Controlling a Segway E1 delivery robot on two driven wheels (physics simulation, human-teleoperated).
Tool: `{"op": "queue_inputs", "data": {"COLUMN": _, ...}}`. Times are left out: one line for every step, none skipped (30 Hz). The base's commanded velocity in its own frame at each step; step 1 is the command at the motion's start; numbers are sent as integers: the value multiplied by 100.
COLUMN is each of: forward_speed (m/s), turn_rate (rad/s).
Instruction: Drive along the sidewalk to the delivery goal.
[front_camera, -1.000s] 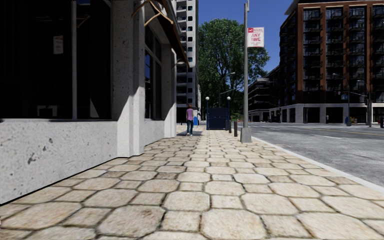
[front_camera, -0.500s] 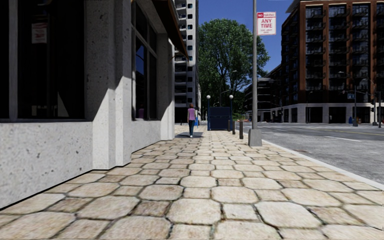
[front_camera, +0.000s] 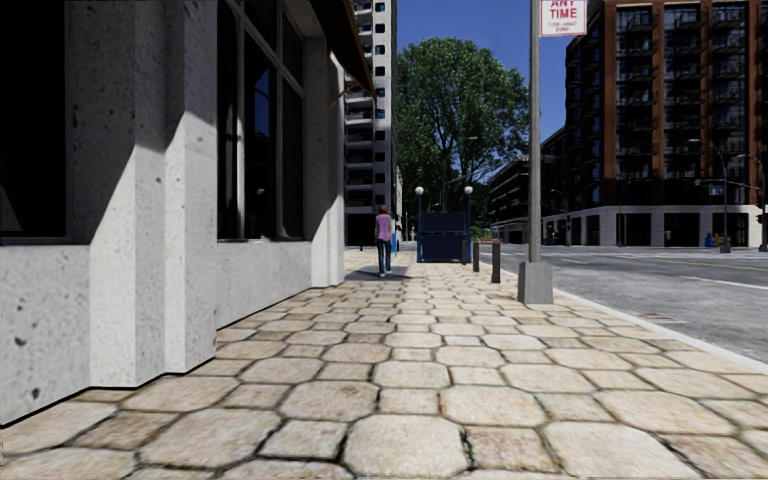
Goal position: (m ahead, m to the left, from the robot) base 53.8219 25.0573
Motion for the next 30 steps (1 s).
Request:
{"op": "queue_inputs", "data": {"forward_speed": 195, "turn_rate": 0}}
{"op": "queue_inputs", "data": {"forward_speed": 195, "turn_rate": 0}}
{"op": "queue_inputs", "data": {"forward_speed": 195, "turn_rate": 0}}
{"op": "queue_inputs", "data": {"forward_speed": 195, "turn_rate": 0}}
{"op": "queue_inputs", "data": {"forward_speed": 195, "turn_rate": 0}}
{"op": "queue_inputs", "data": {"forward_speed": 195, "turn_rate": 0}}
{"op": "queue_inputs", "data": {"forward_speed": 195, "turn_rate": 0}}
{"op": "queue_inputs", "data": {"forward_speed": 195, "turn_rate": 0}}
{"op": "queue_inputs", "data": {"forward_speed": 195, "turn_rate": 0}}
{"op": "queue_inputs", "data": {"forward_speed": 195, "turn_rate": 0}}
{"op": "queue_inputs", "data": {"forward_speed": 195, "turn_rate": 0}}
{"op": "queue_inputs", "data": {"forward_speed": 195, "turn_rate": 0}}
{"op": "queue_inputs", "data": {"forward_speed": 195, "turn_rate": 0}}
{"op": "queue_inputs", "data": {"forward_speed": 195, "turn_rate": 0}}
{"op": "queue_inputs", "data": {"forward_speed": 195, "turn_rate": 0}}
{"op": "queue_inputs", "data": {"forward_speed": 195, "turn_rate": 0}}
{"op": "queue_inputs", "data": {"forward_speed": 195, "turn_rate": 0}}
{"op": "queue_inputs", "data": {"forward_speed": 195, "turn_rate": 0}}
{"op": "queue_inputs", "data": {"forward_speed": 195, "turn_rate": 0}}
{"op": "queue_inputs", "data": {"forward_speed": 195, "turn_rate": 0}}
{"op": "queue_inputs", "data": {"forward_speed": 195, "turn_rate": 0}}
{"op": "queue_inputs", "data": {"forward_speed": 195, "turn_rate": 0}}
{"op": "queue_inputs", "data": {"forward_speed": 195, "turn_rate": 0}}
{"op": "queue_inputs", "data": {"forward_speed": 195, "turn_rate": 0}}
{"op": "queue_inputs", "data": {"forward_speed": 195, "turn_rate": 0}}
{"op": "queue_inputs", "data": {"forward_speed": 195, "turn_rate": 0}}
{"op": "queue_inputs", "data": {"forward_speed": 195, "turn_rate": 0}}
{"op": "queue_inputs", "data": {"forward_speed": 195, "turn_rate": 0}}
{"op": "queue_inputs", "data": {"forward_speed": 195, "turn_rate": 0}}
{"op": "queue_inputs", "data": {"forward_speed": 195, "turn_rate": 0}}
